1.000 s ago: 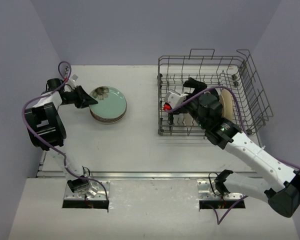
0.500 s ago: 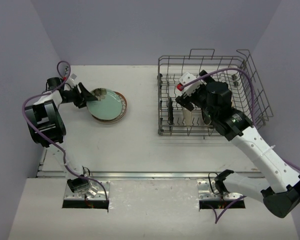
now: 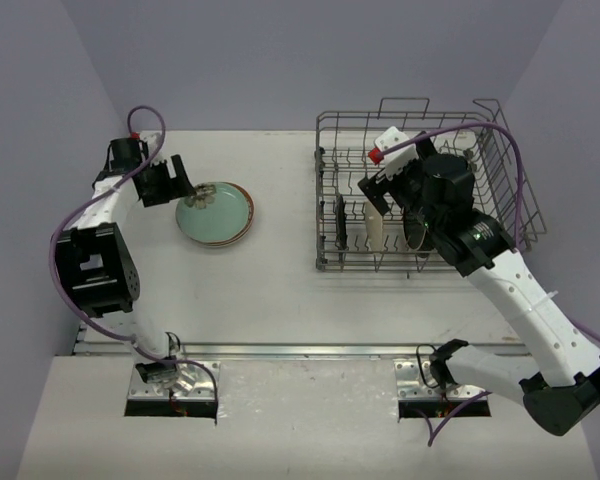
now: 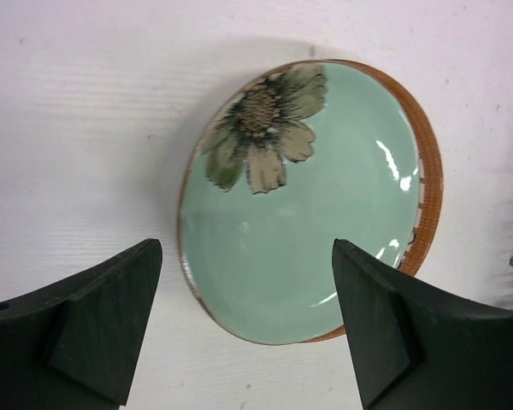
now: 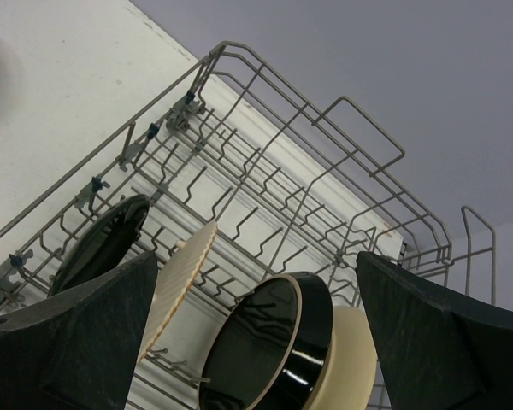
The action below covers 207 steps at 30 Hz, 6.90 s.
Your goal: Unload the plates from the dish rack
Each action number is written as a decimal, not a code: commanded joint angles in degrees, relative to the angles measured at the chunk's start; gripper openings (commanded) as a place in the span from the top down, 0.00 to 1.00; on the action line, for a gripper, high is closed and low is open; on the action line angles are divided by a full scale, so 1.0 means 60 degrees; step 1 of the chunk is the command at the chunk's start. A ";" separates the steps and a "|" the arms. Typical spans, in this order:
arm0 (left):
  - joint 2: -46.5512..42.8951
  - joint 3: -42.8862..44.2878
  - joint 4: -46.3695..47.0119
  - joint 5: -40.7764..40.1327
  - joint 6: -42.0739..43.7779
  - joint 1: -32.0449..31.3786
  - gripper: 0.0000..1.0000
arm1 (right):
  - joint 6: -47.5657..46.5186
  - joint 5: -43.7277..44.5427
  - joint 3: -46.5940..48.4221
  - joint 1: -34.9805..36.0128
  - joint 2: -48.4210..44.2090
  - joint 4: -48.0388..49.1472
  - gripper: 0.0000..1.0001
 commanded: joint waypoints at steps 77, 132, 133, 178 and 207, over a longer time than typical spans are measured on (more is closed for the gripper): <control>-0.4080 -0.0685 0.0347 -0.5112 0.1608 -0.4642 0.00 | 0.2802 -0.4665 0.4368 -0.7212 0.2814 -0.4818 1.00; -0.3348 -0.0195 -0.3211 0.5118 0.2707 -0.3855 0.80 | -1.2875 -0.1217 -0.5847 0.5194 0.2455 1.3784 1.00; -0.3344 -0.0238 -0.3213 0.5146 0.2696 -0.3851 0.85 | -1.2877 -0.1220 -0.5891 0.5183 0.2452 1.3784 1.00; 0.1656 0.1698 -0.1129 0.3037 0.0046 0.0159 0.94 | -0.4614 0.1340 -0.1360 0.3131 0.0193 0.3434 0.01; 0.0158 -0.0710 0.0058 -0.2091 0.1098 0.0144 0.36 | -0.3522 0.0937 -0.0503 0.2785 0.0426 0.2131 0.01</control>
